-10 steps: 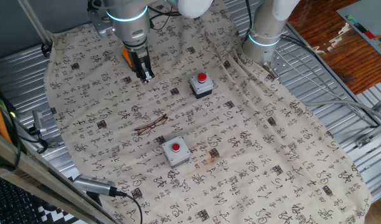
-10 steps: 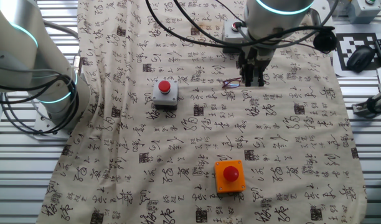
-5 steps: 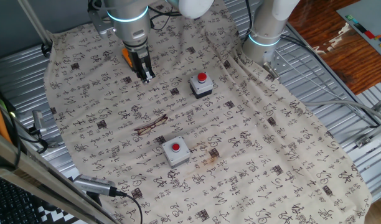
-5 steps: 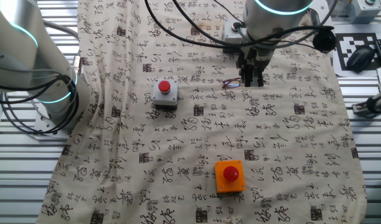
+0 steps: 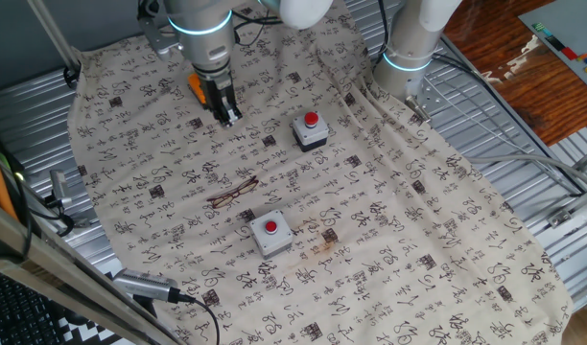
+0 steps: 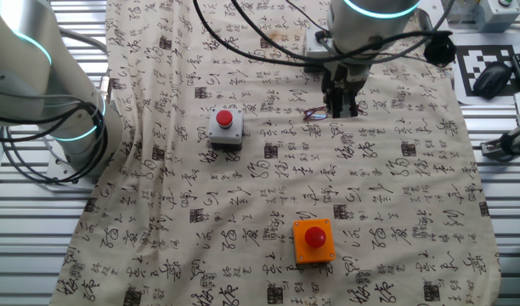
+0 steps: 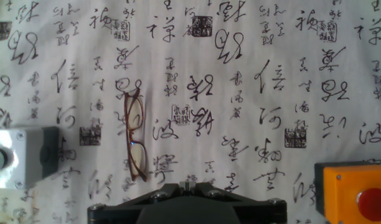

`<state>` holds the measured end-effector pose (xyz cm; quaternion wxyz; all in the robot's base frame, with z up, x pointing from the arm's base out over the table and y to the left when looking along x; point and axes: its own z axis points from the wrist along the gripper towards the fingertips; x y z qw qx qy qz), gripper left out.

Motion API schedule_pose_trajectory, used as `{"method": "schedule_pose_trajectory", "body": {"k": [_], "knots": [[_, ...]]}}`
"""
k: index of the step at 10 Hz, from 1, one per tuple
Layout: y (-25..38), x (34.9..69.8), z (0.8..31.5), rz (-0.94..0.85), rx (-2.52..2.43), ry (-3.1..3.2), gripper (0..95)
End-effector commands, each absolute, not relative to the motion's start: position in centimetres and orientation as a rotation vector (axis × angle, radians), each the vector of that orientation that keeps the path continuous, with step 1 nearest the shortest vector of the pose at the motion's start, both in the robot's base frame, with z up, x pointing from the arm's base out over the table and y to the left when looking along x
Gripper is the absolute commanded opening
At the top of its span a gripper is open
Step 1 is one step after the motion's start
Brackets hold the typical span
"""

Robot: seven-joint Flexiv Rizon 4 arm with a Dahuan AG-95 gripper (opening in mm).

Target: Unfold the leg of the glasses (with one hand)

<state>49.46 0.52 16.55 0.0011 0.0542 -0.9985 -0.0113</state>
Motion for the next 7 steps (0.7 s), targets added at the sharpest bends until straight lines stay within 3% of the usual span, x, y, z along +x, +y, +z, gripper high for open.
{"method": "schedule_pose_trajectory", "body": {"k": [1,7], "knots": [[2.4,51.2,16.0,-0.039,0.179,-3.14,0.0],[5.3,56.9,14.5,-0.056,0.255,-3.137,0.0]]}}
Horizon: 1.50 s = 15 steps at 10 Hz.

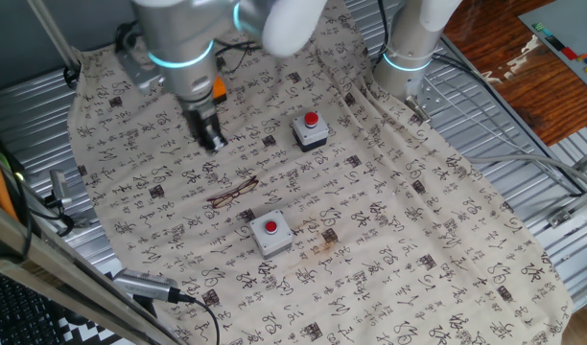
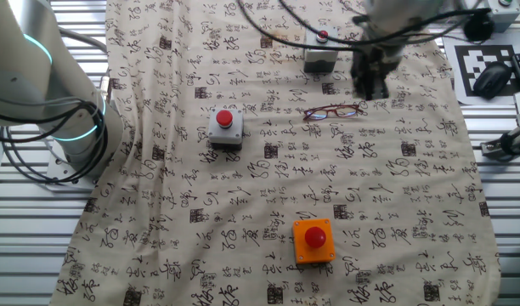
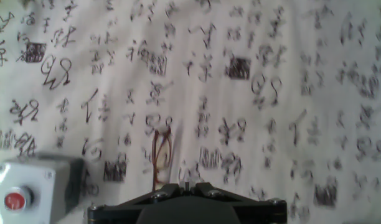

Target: Unfold the leg of the glasses (with one hand)

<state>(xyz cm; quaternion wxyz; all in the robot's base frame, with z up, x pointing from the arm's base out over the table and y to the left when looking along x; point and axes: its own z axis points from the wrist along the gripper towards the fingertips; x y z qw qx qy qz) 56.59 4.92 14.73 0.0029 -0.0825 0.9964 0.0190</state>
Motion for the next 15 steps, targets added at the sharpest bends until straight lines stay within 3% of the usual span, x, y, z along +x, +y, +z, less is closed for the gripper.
{"method": "schedule_pose_trajectory", "body": {"k": [1,15], "knots": [[5.8,56.9,14.1,0.056,-0.26,3.125,0.0],[7.6,56.4,13.3,0.067,-0.379,3.083,0.0]]}}
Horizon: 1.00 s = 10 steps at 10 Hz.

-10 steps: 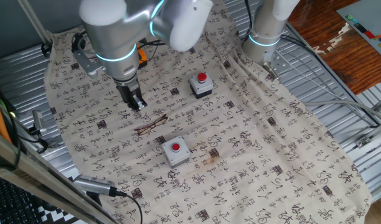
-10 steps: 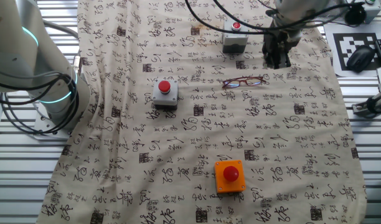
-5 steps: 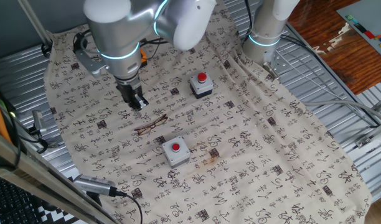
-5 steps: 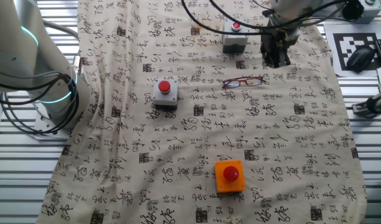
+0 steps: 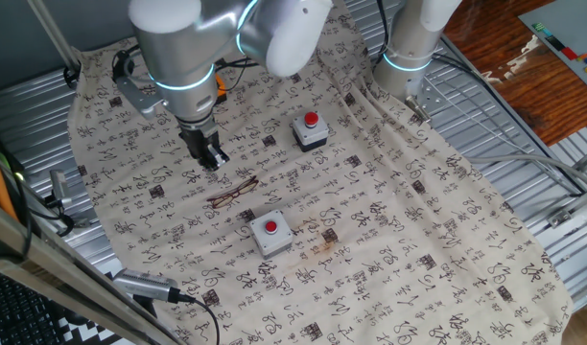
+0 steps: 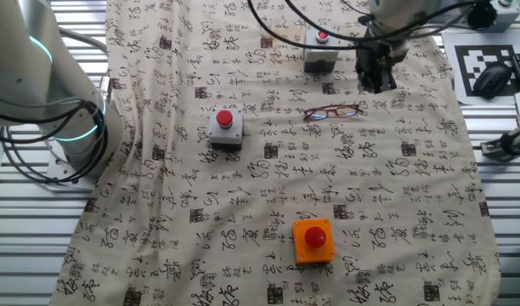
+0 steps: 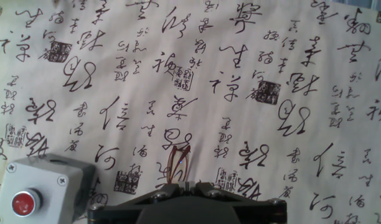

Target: Unfold the leg of the glasses (with one hand)

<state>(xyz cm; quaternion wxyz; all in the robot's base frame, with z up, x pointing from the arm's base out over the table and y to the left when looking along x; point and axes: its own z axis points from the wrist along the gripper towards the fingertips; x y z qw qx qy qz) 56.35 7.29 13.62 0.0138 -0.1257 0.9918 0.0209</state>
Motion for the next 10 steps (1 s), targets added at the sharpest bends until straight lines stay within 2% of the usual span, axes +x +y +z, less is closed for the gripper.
{"method": "schedule_pose_trajectory", "body": {"k": [1,4,10], "knots": [[8.2,56.5,12.3,0.064,-0.364,3.076,0.0],[8.9,56.9,9.2,0.092,-0.389,3.062,0.0],[8.9,56.9,8.8,0.062,-0.437,3.074,0.0]]}}
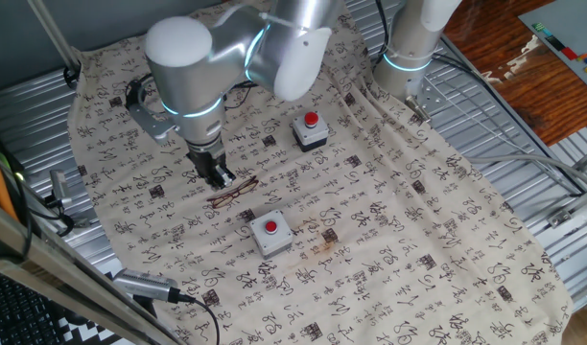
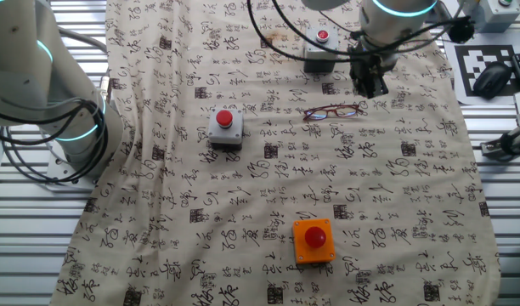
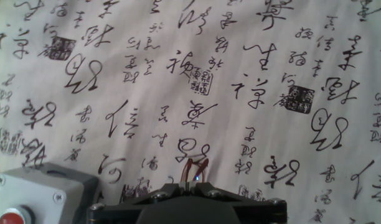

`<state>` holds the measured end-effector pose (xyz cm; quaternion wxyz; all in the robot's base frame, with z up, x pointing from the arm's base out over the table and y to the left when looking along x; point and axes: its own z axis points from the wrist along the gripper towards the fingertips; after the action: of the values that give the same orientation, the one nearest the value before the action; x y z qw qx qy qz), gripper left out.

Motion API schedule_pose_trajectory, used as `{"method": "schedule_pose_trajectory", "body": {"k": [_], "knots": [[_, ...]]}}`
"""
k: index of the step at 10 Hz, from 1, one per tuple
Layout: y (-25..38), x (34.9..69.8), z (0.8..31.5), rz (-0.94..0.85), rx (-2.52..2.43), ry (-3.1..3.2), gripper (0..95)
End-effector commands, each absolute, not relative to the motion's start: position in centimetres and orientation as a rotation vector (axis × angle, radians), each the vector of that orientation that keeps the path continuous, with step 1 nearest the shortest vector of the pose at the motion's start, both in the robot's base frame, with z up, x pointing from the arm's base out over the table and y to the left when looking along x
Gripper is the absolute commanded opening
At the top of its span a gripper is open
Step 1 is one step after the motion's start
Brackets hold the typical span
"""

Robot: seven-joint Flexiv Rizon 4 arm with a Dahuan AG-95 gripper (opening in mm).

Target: Unfold the leg of the glasses (with one hand)

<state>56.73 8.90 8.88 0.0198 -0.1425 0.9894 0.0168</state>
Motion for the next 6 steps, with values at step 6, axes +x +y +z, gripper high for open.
{"method": "schedule_pose_trajectory", "body": {"k": [6], "knots": [[8.4,57.4,6.6,0.071,-0.283,3.095,19.0]]}}
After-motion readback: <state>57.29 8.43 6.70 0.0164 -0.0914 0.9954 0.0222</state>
